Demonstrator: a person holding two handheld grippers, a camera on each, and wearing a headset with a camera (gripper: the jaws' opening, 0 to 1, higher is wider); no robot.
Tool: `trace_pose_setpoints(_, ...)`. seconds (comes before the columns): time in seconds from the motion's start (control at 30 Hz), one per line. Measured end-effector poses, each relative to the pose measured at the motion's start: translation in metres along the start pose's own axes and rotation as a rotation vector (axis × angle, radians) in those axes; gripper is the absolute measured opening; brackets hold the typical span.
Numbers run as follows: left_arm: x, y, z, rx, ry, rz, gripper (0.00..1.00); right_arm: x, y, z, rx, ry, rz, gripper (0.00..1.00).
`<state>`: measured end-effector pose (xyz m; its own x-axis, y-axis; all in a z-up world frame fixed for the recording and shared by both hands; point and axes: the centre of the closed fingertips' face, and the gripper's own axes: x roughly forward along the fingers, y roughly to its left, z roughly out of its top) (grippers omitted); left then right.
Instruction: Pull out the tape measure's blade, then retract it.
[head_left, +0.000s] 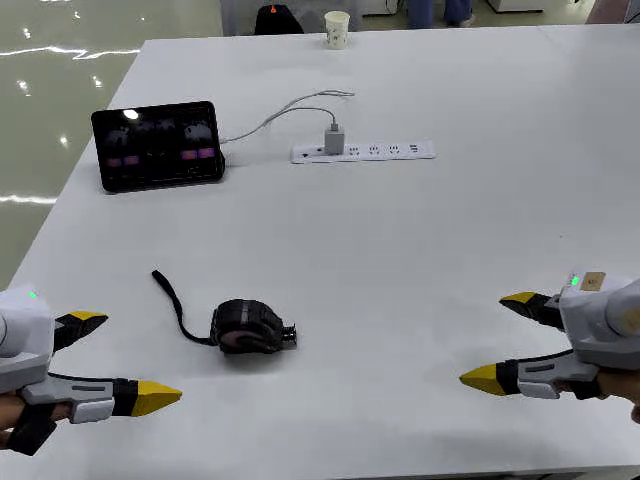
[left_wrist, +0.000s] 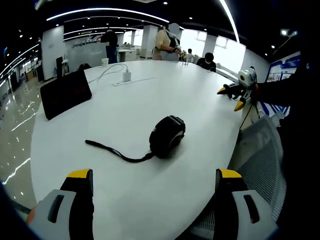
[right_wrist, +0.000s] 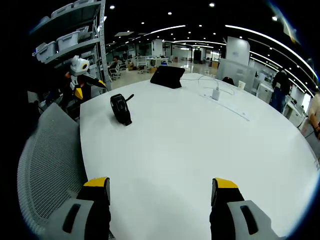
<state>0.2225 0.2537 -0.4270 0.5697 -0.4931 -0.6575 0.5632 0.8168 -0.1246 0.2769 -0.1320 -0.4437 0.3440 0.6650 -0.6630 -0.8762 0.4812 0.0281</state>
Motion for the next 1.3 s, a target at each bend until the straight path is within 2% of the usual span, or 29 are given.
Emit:
trace_pose_setpoints(0.13,-0.004,0.002,-0.003,-0.005,-0.001,0.003,0.99,-0.011,-0.004,-0.009,-0.007,-0.013,-0.011,0.89)
trace_pose_setpoints(0.23,-0.006,0.002,-0.007,-0.009,0.014,0.0,0.99,-0.017,-0.008,-0.02,-0.008,0.008,-0.023,0.92)
trace_pose_setpoints(0.33,-0.007,0.004,-0.006,-0.008,0.007,0.009,0.99,-0.021,-0.01,-0.027,0.021,0.029,-0.034,0.99)
trace_pose_setpoints(0.6,-0.009,0.006,-0.007,-0.006,0.011,0.016,0.99,-0.027,-0.014,-0.031,0.038,0.033,-0.034,0.99)
trace_pose_setpoints(0.63,-0.01,0.011,-0.006,0.016,0.007,0.044,0.99,-0.028,-0.014,-0.032,0.039,0.034,-0.034,0.99)
trace_pose_setpoints(0.7,-0.01,0.009,-0.008,0.003,0.014,0.03,0.98,-0.029,-0.014,-0.031,0.04,0.033,-0.033,0.99)
trace_pose_setpoints(0.77,-0.01,0.011,-0.007,0.011,0.004,0.037,0.98,-0.029,-0.015,-0.031,0.039,0.033,-0.036,0.99)
trace_pose_setpoints(0.87,-0.011,0.009,-0.009,0.006,0.013,0.034,0.96,-0.03,-0.016,-0.031,0.043,0.032,-0.04,0.99)
trace_pose_setpoints(1.3,-0.012,0.011,-0.006,0.008,0.003,0.031,0.99,-0.034,-0.015,-0.032,0.051,0.031,-0.048,0.99)
